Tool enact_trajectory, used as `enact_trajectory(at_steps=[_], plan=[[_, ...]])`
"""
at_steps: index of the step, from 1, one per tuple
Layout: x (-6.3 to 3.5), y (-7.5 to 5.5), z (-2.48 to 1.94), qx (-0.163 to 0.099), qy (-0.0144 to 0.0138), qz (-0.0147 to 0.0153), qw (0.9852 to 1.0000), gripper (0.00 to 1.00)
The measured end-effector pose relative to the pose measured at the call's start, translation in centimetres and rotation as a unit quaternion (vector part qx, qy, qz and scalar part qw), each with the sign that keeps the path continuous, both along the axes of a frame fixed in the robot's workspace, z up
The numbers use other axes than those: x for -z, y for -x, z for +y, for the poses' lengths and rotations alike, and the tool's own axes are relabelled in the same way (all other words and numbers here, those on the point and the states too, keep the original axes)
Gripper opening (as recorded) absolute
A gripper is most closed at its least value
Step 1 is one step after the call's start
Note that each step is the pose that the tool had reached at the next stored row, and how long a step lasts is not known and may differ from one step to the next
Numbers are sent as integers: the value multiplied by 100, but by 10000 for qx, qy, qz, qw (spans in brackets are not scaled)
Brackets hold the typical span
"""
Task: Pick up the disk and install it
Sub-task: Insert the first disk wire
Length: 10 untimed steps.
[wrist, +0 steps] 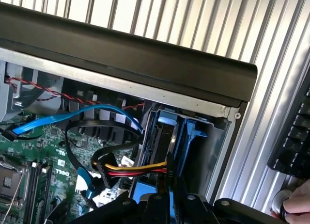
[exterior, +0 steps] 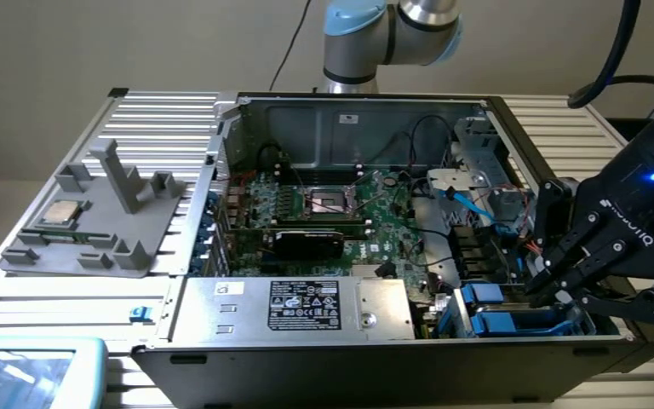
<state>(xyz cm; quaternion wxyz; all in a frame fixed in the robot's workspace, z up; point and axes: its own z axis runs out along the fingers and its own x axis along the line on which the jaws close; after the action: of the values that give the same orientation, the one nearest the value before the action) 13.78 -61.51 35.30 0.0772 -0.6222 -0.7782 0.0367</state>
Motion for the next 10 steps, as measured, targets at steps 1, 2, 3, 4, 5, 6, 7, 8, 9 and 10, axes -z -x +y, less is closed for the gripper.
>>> enact_trajectory(at_steps=[1,2,3,4,5,6,7,8,9,10], plan=[[-1,0,0,40,1,15,10000,16],[-1,1,0,47,1,15,10000,16],[-1,1,0,47,1,16,10000,16],[0,1,0,47,1,16,10000,16],[0,0,0,57,0,18,10000,16],[1,-1,-1,90,1,40,10000,16],[1,-1,0,132,1,72,9999,16],[0,0,0,175,1,104,9998,16],[0,0,0,216,2,137,9997,16],[0,0,0,258,1,171,9995,16]])
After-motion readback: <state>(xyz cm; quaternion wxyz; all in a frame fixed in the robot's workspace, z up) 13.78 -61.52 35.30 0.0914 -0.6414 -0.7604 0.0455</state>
